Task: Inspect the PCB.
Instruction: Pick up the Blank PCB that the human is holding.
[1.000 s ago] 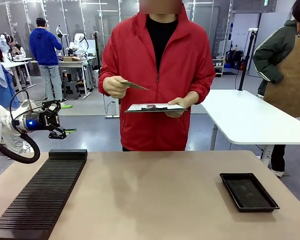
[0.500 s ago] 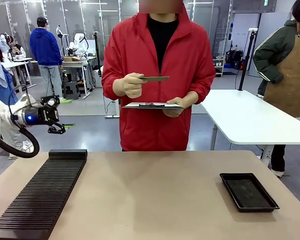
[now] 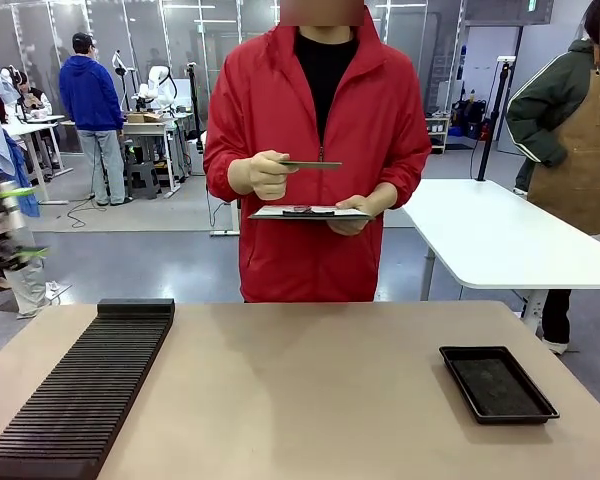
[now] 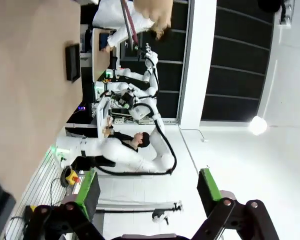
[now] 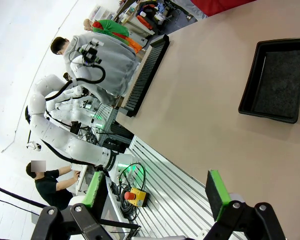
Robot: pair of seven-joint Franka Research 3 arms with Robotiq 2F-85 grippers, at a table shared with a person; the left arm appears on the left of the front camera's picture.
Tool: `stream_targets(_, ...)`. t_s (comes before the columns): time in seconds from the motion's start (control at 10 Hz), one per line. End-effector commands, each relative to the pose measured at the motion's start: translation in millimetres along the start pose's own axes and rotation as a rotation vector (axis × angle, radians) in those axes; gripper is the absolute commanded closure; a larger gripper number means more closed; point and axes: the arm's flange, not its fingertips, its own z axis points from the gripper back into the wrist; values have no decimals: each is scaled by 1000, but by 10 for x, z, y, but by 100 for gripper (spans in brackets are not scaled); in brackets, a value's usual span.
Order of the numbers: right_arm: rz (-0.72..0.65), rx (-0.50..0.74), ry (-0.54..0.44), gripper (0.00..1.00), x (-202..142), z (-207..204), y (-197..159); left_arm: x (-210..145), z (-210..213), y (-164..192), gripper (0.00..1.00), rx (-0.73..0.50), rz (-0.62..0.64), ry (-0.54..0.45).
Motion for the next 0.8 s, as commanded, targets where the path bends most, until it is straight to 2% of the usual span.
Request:
stream_targets(0.0, 21, 11, -12, 0, 5, 10, 4, -538, 128, 107, 0, 16, -81, -16)
stream_targets(0.2, 21, 11, -12, 0, 5, 10, 4, -1150, 296, 208, 0, 67, -124, -129)
stream_targets(0.4, 21, 11, -12, 0, 5, 10, 4, -1545, 386, 372, 0, 59, -161, -184)
stream_targets(0.5, 21, 11, -12, 0, 5, 10, 4, -1628, 454, 448, 0, 54, -168, -209)
stream_targets(0.7, 21, 11, -12, 0, 5, 10, 4, -1654, 451, 461, 0, 132, -161, -206)
